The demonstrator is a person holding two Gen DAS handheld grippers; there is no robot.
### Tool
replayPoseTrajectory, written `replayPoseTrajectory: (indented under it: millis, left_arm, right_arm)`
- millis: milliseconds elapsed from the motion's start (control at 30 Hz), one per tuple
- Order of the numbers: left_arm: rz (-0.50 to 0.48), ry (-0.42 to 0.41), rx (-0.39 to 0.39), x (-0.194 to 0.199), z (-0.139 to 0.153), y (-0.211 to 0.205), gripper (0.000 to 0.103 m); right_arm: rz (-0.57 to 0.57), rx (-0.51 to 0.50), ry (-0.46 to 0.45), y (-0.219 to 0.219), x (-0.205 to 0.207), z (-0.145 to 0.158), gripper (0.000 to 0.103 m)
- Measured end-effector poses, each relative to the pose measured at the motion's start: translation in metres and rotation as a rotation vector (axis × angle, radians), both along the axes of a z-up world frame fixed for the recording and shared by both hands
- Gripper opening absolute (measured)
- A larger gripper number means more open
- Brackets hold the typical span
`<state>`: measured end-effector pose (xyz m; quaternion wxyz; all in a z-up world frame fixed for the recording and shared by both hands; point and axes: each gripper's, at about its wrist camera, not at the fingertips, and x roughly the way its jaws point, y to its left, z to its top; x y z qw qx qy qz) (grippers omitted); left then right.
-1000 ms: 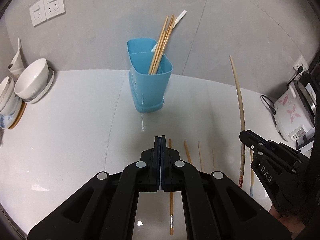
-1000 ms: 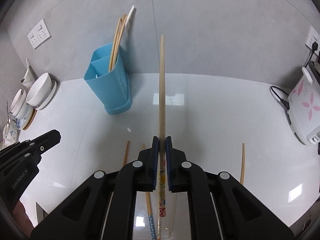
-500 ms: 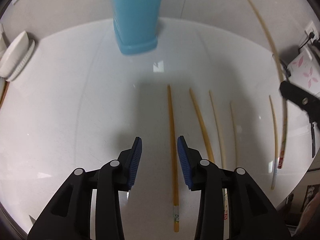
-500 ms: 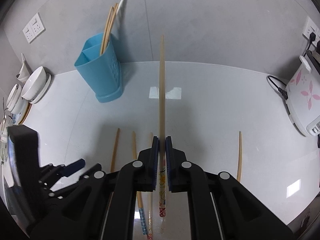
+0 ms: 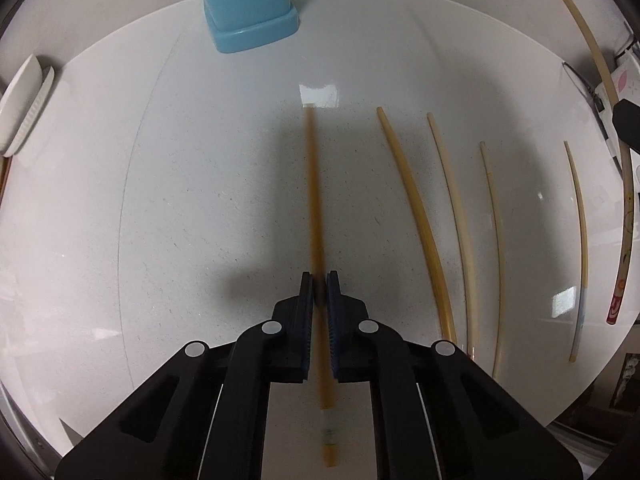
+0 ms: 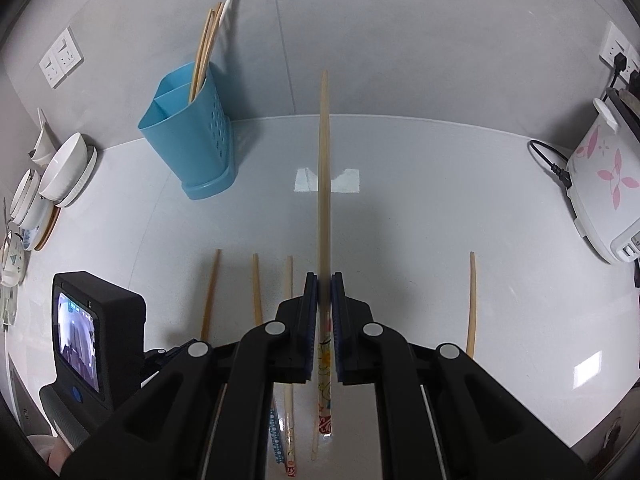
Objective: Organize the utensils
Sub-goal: 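Carry both chopsticks upright over the blue utensil holder and lower them in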
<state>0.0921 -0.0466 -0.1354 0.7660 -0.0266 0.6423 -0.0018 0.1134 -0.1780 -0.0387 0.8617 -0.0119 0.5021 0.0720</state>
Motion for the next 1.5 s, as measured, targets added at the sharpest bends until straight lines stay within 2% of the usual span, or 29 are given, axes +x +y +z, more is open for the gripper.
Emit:
replayPoseTrajectory:
  millis: [167,400,633,800,1233,1367,1500]
  left_arm:
    - [0.009,-0.046,-0.013,0.002,0.013,0.005,0.006]
    - [0.042,-0.200,-0.035,0.007,0.073,0.017,0.006]
    - [0.086,-0.335,-0.051,0.021,0.117,0.030,0.006]
    - [0.105,-0.408,-0.061,0.040,0.140,0.039,0.006]
    - [0.120,-0.533,-0.064,0.072,0.193,0.060,0.006]
    - [0.128,-0.607,-0.088,0.087,0.211,0.071,0.006]
    - [0.140,-0.714,-0.103,0.102,0.226,0.081,0.006]
  right_arm:
    - [-0.001,0.004,-0.009,0.001,0.001,0.003,0.006]
    - [0.005,0.017,-0.035,0.008,0.002,0.012,0.006]
    - [0.025,0.041,-0.092,0.022,0.006,0.030,0.006]
    - [0.038,0.064,-0.134,0.033,0.014,0.045,0.006]
    - [0.064,0.154,-0.261,0.055,0.050,0.081,0.006]
    - [0.069,0.171,-0.284,0.063,0.066,0.090,0.006]
    - [0.063,0.188,-0.300,0.068,0.081,0.095,0.006]
